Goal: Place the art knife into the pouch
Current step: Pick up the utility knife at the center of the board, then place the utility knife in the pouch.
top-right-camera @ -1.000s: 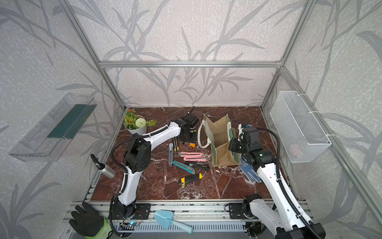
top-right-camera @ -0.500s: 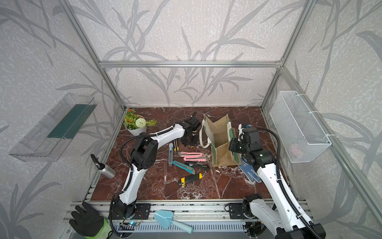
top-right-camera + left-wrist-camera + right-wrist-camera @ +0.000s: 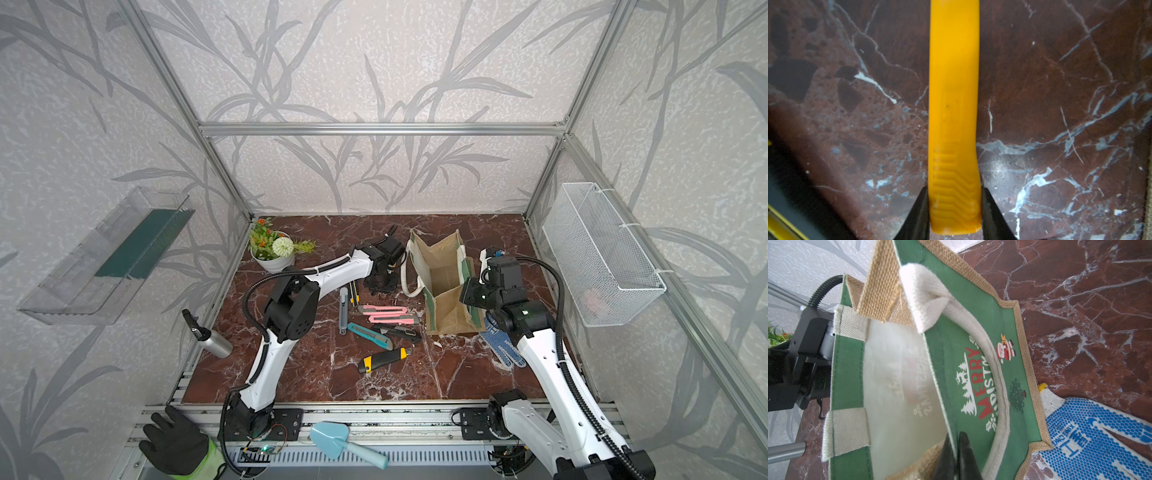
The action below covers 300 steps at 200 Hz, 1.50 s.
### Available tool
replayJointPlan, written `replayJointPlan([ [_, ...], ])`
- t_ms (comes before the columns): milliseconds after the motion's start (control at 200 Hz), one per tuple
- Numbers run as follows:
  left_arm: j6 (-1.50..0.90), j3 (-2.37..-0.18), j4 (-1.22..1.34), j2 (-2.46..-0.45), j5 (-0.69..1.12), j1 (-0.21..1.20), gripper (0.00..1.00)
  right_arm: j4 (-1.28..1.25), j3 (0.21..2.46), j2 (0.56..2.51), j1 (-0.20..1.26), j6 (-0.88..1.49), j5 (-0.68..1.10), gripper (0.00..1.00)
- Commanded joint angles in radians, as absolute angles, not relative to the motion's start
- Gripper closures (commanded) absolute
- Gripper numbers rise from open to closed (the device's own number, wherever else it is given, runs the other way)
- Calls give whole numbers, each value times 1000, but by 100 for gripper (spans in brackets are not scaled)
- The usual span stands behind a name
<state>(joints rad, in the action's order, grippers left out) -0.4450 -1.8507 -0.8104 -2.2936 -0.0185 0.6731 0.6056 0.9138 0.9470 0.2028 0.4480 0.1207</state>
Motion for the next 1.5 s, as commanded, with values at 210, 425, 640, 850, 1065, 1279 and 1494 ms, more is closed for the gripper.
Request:
replayJointPlan([
  [210,-437,-1817,-818,-2257,-55,669,75,655,904,934,199,465,114,100],
  [425,-450,-1777,-778,-2206,-60,667,76,652,900,930,199,473,107,100],
  [640,-451,-1766,-785,-2171,-63,664,77,650,907,933,200,474,112,100],
  [850,-441,-1734,-779,-2099,-82,661,78,644,913,939,199,479,111,100],
  [1065,-434,-1738,-805,-2045,-84,661,78,638,913,953,199,482,118,100],
  [1279,-430,-1780,-838,-1958,-60,667,80,632,914,954,199,485,121,100],
  [1494,-401,-1873,-906,-1898,-29,702,80,633,917,951,200,485,117,100],
])
